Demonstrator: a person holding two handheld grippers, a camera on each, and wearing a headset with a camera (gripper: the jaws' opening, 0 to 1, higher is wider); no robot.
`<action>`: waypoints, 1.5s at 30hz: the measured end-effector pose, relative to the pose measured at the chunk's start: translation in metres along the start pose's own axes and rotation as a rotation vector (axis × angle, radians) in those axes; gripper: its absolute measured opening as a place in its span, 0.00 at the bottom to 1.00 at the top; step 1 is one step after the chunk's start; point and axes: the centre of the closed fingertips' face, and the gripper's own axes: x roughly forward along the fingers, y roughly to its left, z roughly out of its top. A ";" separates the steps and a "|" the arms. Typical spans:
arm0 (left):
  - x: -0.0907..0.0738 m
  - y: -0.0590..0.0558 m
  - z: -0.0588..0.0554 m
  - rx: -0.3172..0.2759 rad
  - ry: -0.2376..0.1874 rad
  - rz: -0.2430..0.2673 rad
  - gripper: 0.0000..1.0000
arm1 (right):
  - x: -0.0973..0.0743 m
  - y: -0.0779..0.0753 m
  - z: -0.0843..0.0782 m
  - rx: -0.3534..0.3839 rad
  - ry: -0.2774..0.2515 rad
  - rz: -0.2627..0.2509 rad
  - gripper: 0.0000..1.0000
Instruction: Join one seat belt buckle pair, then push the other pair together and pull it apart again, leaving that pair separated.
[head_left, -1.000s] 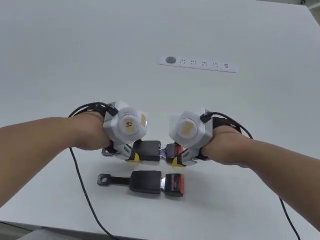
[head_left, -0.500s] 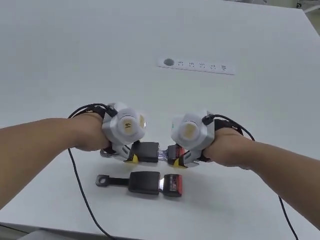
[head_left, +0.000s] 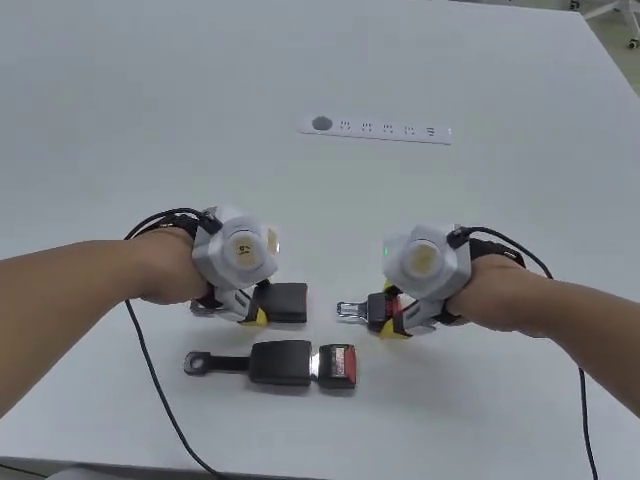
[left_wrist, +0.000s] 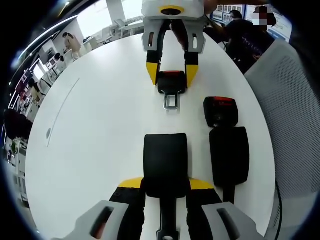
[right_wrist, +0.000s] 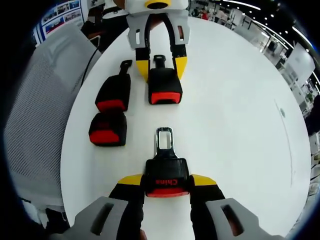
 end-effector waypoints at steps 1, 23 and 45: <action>-0.001 -0.001 0.001 0.000 0.000 0.000 0.31 | -0.002 0.001 -0.004 -0.004 0.005 -0.001 0.32; -0.003 -0.002 0.002 -0.006 -0.032 0.010 0.32 | -0.035 0.008 -0.076 0.030 0.123 0.001 0.32; -0.019 -0.002 -0.003 -0.038 -0.063 0.103 0.43 | -0.052 0.002 -0.063 0.081 0.080 -0.113 0.47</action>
